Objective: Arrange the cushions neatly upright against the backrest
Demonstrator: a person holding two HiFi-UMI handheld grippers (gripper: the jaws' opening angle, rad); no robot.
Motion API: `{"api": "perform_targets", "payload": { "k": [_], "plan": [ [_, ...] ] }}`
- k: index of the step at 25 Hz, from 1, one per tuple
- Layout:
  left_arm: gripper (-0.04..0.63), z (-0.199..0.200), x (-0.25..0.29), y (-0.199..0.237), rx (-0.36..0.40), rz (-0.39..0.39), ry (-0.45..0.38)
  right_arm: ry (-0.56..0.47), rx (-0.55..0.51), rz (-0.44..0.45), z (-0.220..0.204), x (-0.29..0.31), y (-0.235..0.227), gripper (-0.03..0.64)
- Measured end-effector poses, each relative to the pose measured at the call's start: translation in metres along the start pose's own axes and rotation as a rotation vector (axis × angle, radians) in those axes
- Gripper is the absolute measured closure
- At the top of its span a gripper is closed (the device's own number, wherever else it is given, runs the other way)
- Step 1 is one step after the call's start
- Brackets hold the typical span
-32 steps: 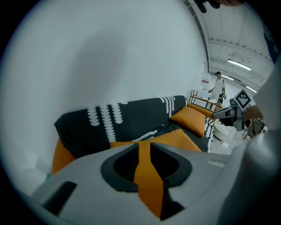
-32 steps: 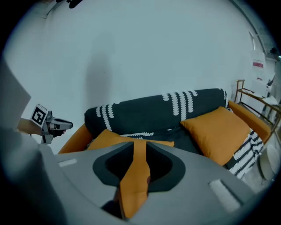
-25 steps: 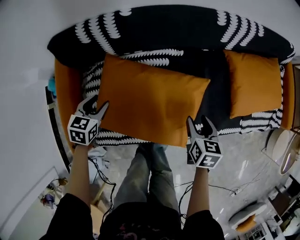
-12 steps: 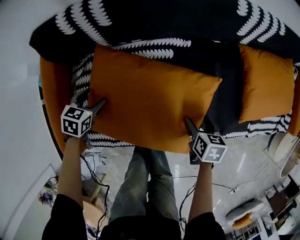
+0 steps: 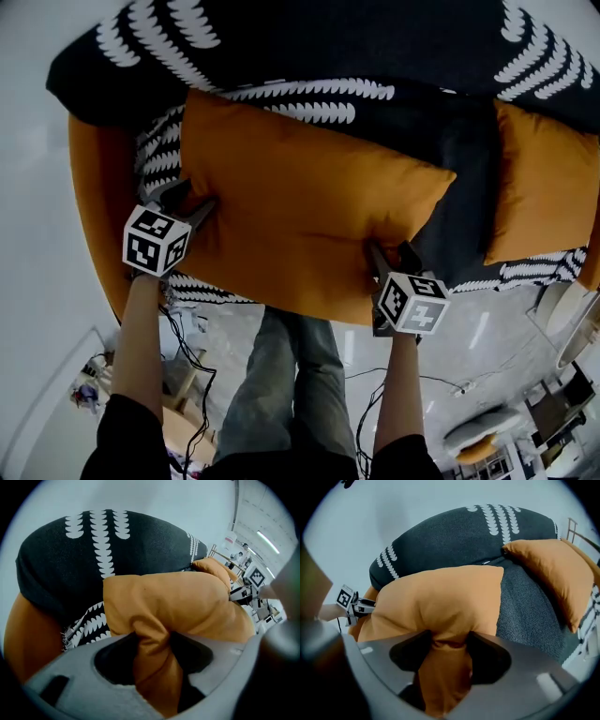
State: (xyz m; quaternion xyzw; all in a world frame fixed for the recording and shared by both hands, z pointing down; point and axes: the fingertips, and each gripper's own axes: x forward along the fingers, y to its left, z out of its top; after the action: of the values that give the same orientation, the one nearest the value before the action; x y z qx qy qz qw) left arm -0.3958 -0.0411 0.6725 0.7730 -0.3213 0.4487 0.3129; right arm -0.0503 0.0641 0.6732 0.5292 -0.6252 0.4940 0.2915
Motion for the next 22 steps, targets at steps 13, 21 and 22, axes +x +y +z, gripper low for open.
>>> {"api": "perform_targets", "payload": {
  "k": [13, 21, 22],
  "plan": [
    [0.531, 0.023, -0.031, -0.02, 0.053, 0.09, -0.157, -0.082, -0.179, -0.024, 0.024, -0.031, 0.009, 0.532],
    [0.56, 0.025, -0.068, -0.021, 0.053, 0.145, -0.237, -0.186, -0.284, -0.045, 0.054, -0.053, 0.03, 0.575],
    [0.562, 0.029, -0.075, -0.02, 0.043, 0.157, -0.26, -0.205, -0.299, -0.044, 0.064, -0.055, 0.032, 0.578]
  ]
}}
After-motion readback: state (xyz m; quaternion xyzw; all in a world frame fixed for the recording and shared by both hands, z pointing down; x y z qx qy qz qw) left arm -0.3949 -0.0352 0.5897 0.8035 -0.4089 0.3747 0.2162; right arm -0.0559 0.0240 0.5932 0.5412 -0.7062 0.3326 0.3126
